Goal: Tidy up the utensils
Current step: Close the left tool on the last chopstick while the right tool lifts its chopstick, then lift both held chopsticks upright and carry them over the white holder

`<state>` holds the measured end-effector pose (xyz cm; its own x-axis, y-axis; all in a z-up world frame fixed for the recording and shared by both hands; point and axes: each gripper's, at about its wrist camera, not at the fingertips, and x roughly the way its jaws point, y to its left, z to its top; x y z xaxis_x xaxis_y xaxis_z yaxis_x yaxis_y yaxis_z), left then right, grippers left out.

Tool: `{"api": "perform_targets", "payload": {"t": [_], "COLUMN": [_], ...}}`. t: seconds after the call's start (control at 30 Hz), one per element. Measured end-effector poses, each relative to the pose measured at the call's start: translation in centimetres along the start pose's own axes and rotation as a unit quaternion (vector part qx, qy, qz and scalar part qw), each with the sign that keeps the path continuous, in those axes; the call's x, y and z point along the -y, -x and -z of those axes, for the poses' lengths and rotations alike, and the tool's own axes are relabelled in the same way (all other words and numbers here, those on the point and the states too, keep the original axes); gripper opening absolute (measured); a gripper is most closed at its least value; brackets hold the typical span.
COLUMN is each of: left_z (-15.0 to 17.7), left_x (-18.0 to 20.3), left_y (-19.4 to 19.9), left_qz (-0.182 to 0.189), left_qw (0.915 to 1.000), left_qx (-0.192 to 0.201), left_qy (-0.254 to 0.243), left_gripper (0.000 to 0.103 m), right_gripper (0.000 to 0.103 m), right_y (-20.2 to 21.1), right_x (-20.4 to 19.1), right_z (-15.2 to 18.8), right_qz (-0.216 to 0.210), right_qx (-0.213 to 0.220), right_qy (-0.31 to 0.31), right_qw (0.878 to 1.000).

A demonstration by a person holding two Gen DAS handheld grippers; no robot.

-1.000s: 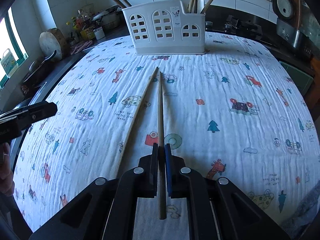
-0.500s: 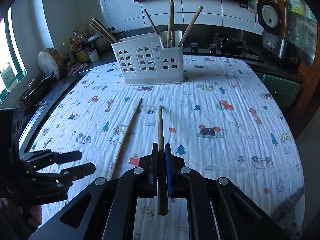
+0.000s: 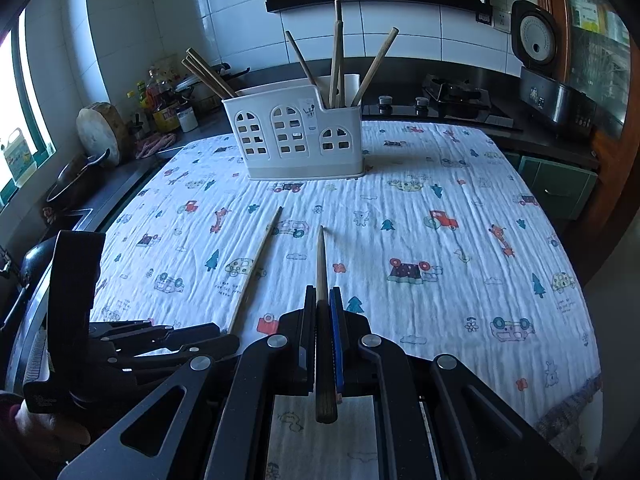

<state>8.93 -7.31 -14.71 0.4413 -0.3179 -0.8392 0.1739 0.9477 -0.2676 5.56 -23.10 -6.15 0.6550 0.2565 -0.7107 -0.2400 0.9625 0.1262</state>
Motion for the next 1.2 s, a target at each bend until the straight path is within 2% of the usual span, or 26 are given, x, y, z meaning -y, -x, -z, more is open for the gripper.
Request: {"api": "perform_targets", "payload": {"t": [0.07, 0.23, 0.4, 0.6, 0.87, 1.2], "left_z": [-0.1, -0.3, -0.7, -2.3, -5.8, -9.1], "left_x": [0.4, 1.1, 0.5, -0.2, -0.7, -1.4], "left_y": [-0.2, -0.3, 1.3, 5.6, 10.6, 12.0], "left_qz": [-0.021, -0.047, -0.027, -0.019, -0.011, 0.000], "left_qw": [0.9997, 0.9983, 0.9991, 0.9976, 0.9916, 0.9880], "left_qx": [-0.001, -0.005, -0.002, 0.041, 0.100, 0.124], "left_qy": [-0.013, -0.034, -0.032, -0.052, -0.081, -0.092], "left_gripper": [0.014, 0.010, 0.007, 0.006, 0.006, 0.006], "right_gripper": [0.007, 0.007, 0.007, 0.007, 0.007, 0.007], "right_y": [0.1, 0.2, 0.5, 1.0, 1.4, 0.8], "right_x": [0.1, 0.2, 0.4, 0.7, 0.6, 0.2], "right_z": [-0.1, -0.3, -0.5, -1.4, -3.5, -7.1], "right_qz": [0.000, 0.001, 0.003, 0.003, -0.007, -0.032], "right_qx": [0.001, 0.003, 0.006, 0.014, 0.023, 0.015], "right_qy": [-0.001, -0.001, 0.001, 0.006, 0.022, 0.045], "right_qw": [1.000, 1.000, 1.000, 1.000, 0.999, 0.998]}}
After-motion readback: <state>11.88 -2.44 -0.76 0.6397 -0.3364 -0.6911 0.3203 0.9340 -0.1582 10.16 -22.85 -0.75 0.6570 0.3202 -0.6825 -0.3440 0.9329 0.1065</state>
